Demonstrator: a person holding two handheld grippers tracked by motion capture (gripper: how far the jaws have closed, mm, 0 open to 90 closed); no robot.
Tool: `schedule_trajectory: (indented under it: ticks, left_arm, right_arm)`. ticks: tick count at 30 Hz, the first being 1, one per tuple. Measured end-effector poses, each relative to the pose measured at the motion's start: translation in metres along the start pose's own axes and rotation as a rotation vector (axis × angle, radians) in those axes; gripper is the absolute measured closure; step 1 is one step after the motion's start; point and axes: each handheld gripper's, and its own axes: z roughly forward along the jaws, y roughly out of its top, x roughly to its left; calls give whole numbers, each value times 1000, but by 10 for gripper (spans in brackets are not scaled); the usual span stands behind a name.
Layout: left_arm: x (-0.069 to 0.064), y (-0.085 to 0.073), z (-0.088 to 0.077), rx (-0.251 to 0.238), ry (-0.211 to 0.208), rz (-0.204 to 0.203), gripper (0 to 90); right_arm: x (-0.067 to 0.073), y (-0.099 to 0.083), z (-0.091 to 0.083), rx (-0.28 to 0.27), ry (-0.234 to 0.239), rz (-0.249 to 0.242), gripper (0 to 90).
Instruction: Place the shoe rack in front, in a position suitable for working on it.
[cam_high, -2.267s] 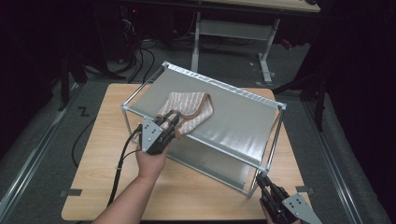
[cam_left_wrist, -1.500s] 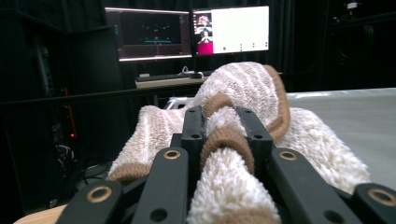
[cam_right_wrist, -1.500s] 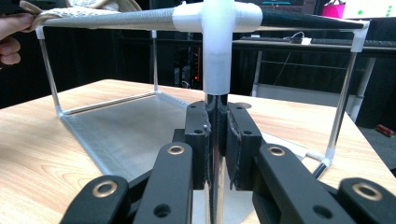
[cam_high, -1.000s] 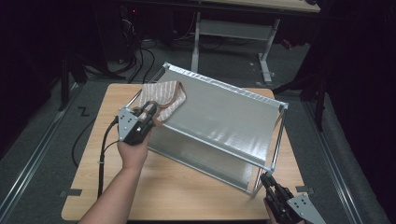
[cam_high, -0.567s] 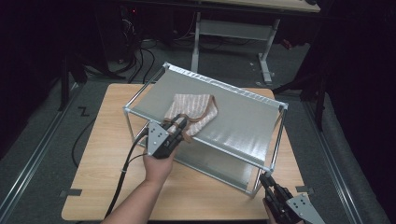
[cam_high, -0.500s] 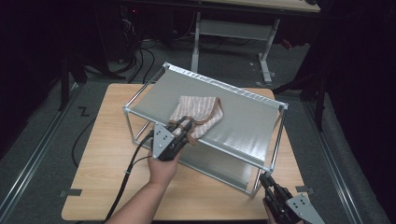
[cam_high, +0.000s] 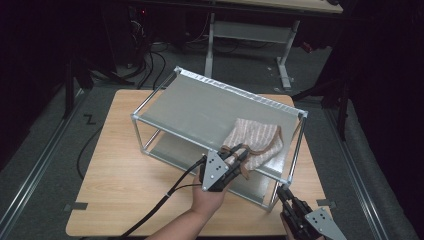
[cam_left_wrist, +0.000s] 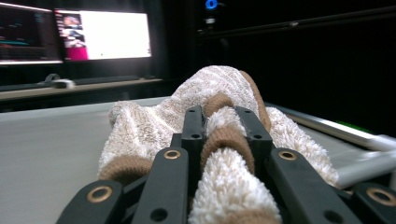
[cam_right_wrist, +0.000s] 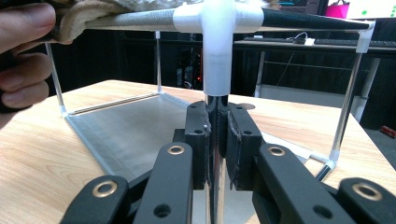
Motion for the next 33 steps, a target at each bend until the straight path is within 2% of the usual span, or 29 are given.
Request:
schedule_trajectory:
  ticks: [8, 11, 13, 18, 23, 27, 33]
  left_arm:
    - [-37, 0, 4, -23, -83, 23, 755]
    - [-44, 1, 2, -26, -102, 33, 756]
    - [-44, 1, 0, -23, -108, 41, 756]
    - [-36, -1, -9, -31, -106, 18, 758]
    - [-20, -3, -25, -39, -90, 17, 759]
    - [-4, -4, -40, -52, -52, 17, 760]
    - [30, -3, -64, -59, 37, 19, 763]
  right_arm:
    - [2, 0, 1, -3, 8, -3, 809]
    - [3, 0, 1, -2, 11, -6, 809]
    - [3, 0, 1, -2, 13, -7, 809]
    - [2, 0, 2, 2, 17, -13, 810]
    - [2, 1, 3, 7, 7, -14, 810]
    - [1, 1, 3, 8, -2, -9, 810]
    - [-6, 1, 3, 5, -32, 3, 809]
